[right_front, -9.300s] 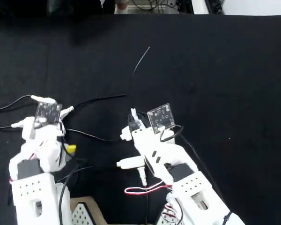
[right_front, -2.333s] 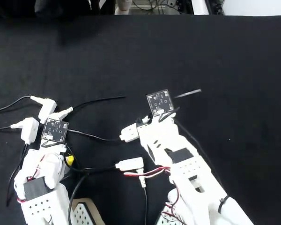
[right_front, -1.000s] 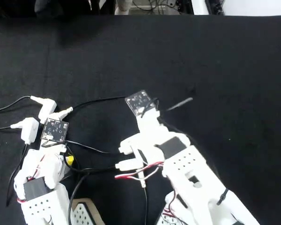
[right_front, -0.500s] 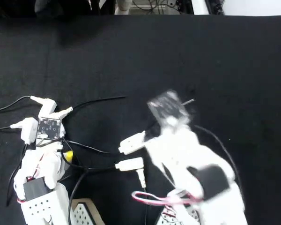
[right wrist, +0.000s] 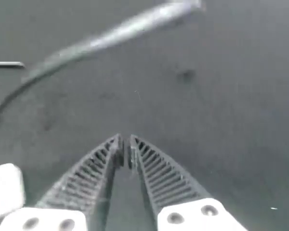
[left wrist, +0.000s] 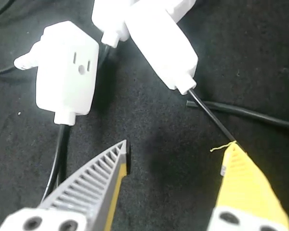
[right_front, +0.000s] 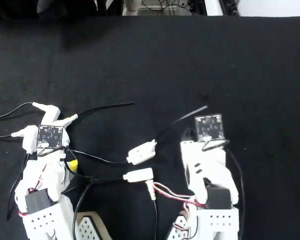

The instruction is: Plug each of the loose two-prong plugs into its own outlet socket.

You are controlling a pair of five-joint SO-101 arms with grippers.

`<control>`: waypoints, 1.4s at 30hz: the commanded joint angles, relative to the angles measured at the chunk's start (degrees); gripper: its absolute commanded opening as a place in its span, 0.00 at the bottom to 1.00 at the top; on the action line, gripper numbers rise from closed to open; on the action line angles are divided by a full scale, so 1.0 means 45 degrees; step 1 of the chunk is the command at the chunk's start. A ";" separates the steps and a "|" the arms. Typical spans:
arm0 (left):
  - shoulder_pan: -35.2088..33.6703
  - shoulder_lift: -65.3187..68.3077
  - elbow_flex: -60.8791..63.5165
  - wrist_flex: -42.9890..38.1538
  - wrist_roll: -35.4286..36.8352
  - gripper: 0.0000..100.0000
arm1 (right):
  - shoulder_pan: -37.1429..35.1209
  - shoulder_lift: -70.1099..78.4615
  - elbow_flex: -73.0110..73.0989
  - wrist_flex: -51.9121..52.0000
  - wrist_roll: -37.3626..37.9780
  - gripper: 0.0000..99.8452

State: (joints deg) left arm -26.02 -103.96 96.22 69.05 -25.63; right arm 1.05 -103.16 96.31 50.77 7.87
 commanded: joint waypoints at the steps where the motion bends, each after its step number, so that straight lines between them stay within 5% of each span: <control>1: -0.0068 0.0020 0.0264 -0.0137 0.0098 0.31 | 0.1172 -0.0830 0.0049 0.0703 0.0020 0.01; 7: -0.0010 -0.0059 0.0264 0.1035 0.0078 0.31 | 0.2032 -0.0811 0.0049 0.5118 0.0059 0.01; 42: -0.0029 -0.0039 0.0264 0.1035 0.0078 0.31 | 0.2032 -0.0830 0.0049 0.5158 0.0078 0.01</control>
State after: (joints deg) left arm -26.02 -103.96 96.31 73.36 -25.63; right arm 9.41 -103.16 96.75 73.63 8.04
